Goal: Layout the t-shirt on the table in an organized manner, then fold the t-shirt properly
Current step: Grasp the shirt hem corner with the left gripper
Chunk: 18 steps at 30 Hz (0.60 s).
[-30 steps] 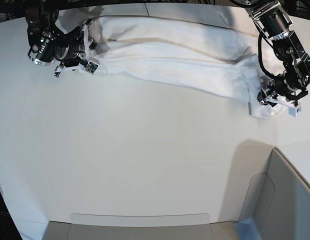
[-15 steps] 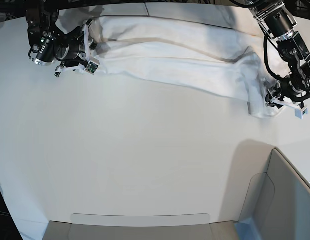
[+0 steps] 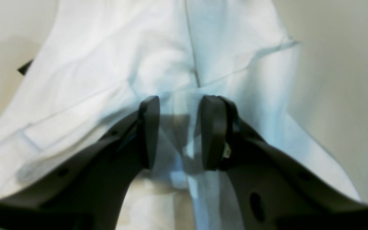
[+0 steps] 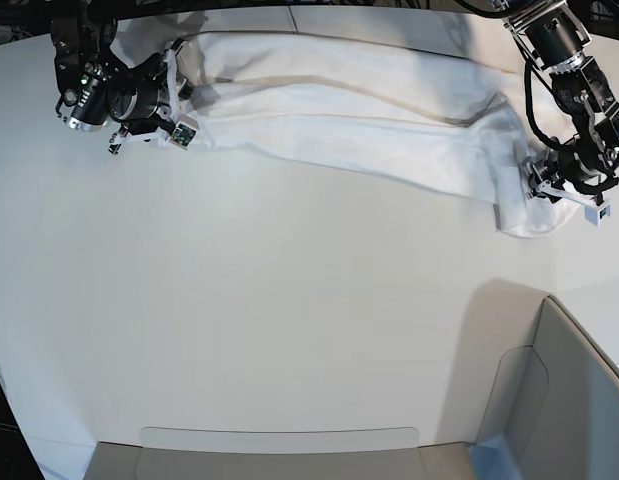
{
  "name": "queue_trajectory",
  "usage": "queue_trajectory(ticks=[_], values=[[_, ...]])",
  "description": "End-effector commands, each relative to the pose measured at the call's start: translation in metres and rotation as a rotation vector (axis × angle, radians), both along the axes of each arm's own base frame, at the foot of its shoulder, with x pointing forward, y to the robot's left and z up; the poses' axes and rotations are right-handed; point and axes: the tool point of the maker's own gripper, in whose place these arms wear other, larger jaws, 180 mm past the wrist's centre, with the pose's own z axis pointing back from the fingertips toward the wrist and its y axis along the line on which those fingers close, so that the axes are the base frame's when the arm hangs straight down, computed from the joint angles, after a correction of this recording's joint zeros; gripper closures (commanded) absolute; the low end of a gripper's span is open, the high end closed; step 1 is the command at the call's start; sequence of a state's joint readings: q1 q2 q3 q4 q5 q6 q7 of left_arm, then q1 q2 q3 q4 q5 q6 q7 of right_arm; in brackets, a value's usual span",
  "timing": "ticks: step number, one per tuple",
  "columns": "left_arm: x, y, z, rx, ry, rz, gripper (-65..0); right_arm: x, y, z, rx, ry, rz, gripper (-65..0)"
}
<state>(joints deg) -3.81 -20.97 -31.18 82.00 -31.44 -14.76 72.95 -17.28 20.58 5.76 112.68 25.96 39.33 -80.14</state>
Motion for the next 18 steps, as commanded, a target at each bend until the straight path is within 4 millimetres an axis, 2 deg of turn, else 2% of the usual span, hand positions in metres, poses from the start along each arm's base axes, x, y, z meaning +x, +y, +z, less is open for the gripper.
queue_trajectory(ticks=[1,5,13,15,18], values=[[0.013,-0.004,0.011,0.001,-0.046,-0.026,-22.9,0.005,-0.001,0.006,-0.002,-0.025,0.016,-21.6],[0.015,-0.018,0.004,-0.015,-0.044,-0.047,-22.9,0.005,-0.001,0.006,-0.002,-0.025,0.016,-21.6],[0.017,-0.020,0.005,-0.017,-0.047,-0.048,-21.6,0.005,-0.002,0.006,-0.005,-0.025,0.017,-21.6],[0.016,-0.019,0.005,-0.018,-0.046,-0.046,-16.8,0.005,-0.002,0.006,-0.005,-0.025,0.017,-21.6],[0.015,-0.020,0.003,-0.025,-0.035,-0.044,-4.9,0.005,-0.001,0.006,-0.003,-0.025,0.016,-21.6]])
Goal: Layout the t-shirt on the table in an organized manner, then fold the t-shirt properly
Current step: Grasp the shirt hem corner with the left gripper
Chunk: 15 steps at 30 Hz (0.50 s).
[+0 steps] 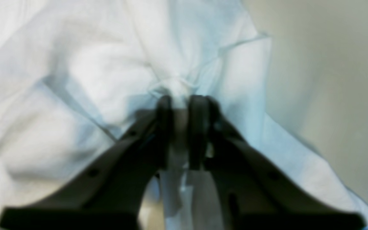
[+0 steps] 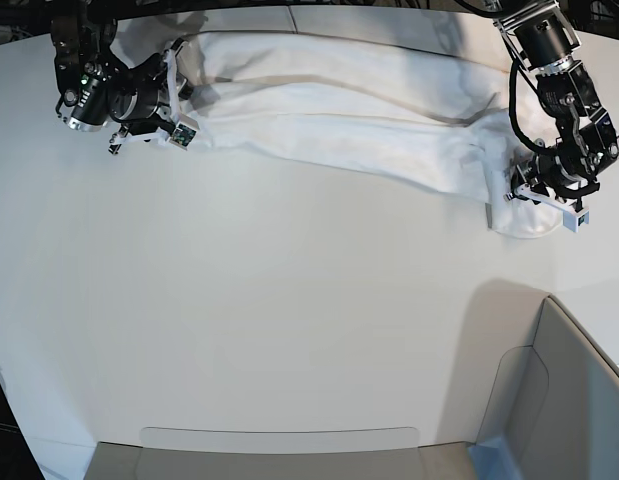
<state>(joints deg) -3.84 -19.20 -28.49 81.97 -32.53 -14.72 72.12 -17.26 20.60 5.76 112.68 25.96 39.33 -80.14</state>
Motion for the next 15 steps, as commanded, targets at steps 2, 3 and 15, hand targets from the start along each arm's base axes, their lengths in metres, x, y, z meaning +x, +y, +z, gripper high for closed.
queue_trajectory(ticks=[2,3,15], values=[[0.005,0.007,0.008,0.007,-0.017,0.008,0.0,0.005,-0.001,0.006,-0.003,-0.025,0.016,-21.6],[0.004,0.007,0.007,0.004,-0.008,0.007,0.0,0.005,-0.001,0.006,-0.003,-0.025,0.016,-21.6],[-0.004,0.040,0.056,0.037,-0.086,0.104,0.0,0.004,-0.001,0.005,-0.003,-0.023,0.016,-21.6]])
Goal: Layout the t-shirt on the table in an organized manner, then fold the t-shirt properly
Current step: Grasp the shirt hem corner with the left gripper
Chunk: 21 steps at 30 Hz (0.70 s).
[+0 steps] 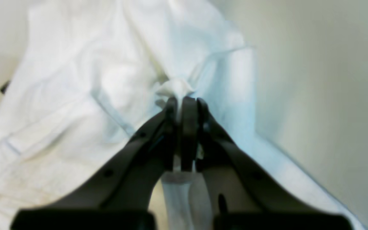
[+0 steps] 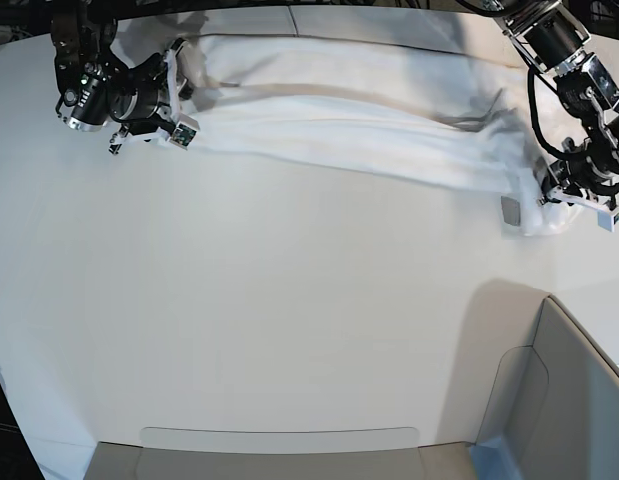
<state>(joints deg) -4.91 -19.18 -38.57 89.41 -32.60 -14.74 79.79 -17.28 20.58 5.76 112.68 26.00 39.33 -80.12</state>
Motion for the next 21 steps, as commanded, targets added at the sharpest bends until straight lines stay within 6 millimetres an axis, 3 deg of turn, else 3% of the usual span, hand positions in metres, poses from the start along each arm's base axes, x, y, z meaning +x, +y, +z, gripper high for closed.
queue_trajectory(ticks=[1,14,19,21], values=[[0.006,0.010,0.016,0.030,-0.039,0.010,0.0,0.004,-0.002,0.005,-0.004,-0.024,0.016,-21.6],[-0.005,0.014,0.010,0.032,-0.022,0.030,0.0,0.004,-0.001,0.005,-0.003,-0.022,0.016,-21.6],[-0.007,0.015,0.010,0.033,-0.018,0.032,-9.7,0.003,-0.001,0.005,-0.003,-0.021,0.016,-21.6],[-0.007,0.016,0.010,0.035,-0.017,0.035,-10.6,0.003,-0.001,0.005,-0.003,-0.019,0.016,-21.6]])
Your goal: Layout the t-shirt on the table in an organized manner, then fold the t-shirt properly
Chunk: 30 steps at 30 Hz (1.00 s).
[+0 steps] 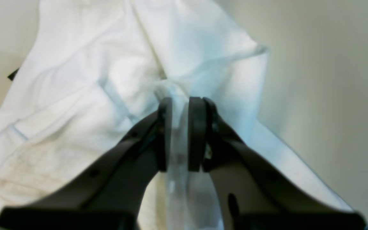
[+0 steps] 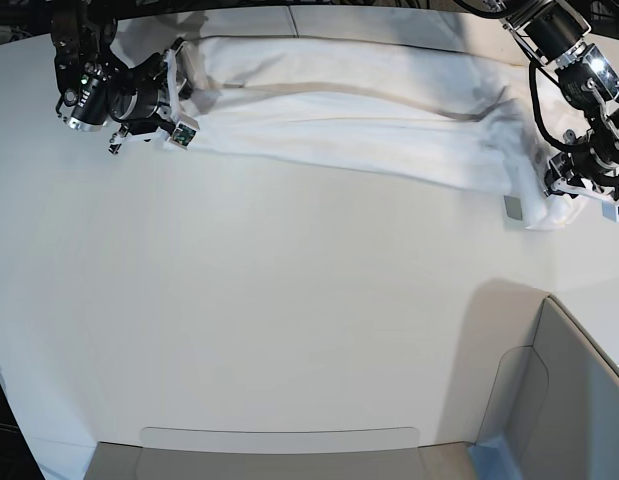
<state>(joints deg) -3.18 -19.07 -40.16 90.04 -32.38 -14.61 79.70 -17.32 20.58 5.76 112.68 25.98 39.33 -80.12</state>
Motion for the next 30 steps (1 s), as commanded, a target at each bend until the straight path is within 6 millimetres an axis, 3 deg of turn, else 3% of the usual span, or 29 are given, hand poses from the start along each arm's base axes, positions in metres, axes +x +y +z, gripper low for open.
queue_trajectory(ticks=[1,6,13,16,21,27,30], values=[[0.006,0.010,0.014,0.029,-0.032,0.009,-10.6,0.003,-0.001,0.005,-0.002,-0.020,0.016,-21.6],[0.004,0.013,0.013,-0.007,-0.025,0.095,-10.6,0.003,-0.002,0.005,-0.004,-0.020,0.016,-21.6],[0.012,0.008,0.016,-0.014,-0.043,0.082,-10.9,0.003,-0.002,0.005,-0.004,-0.020,0.016,-21.6],[0.032,-0.008,0.019,-0.010,-0.053,0.019,-11.0,0.003,-0.002,0.005,-0.007,-0.020,0.017,-21.6],[0.047,-0.030,0.003,0.001,-0.034,-0.061,-11.0,0.003,-0.002,0.005,-0.004,-0.020,0.016,-21.6],[0.048,-0.024,-0.009,-0.002,-0.039,-0.025,-11.0,0.002,-0.003,0.005,-0.010,-0.018,0.018,-21.6],[0.046,-0.011,-0.007,0.048,-0.040,-0.012,-11.0,0.002,-0.003,0.005,-0.010,-0.018,0.018,-21.6]])
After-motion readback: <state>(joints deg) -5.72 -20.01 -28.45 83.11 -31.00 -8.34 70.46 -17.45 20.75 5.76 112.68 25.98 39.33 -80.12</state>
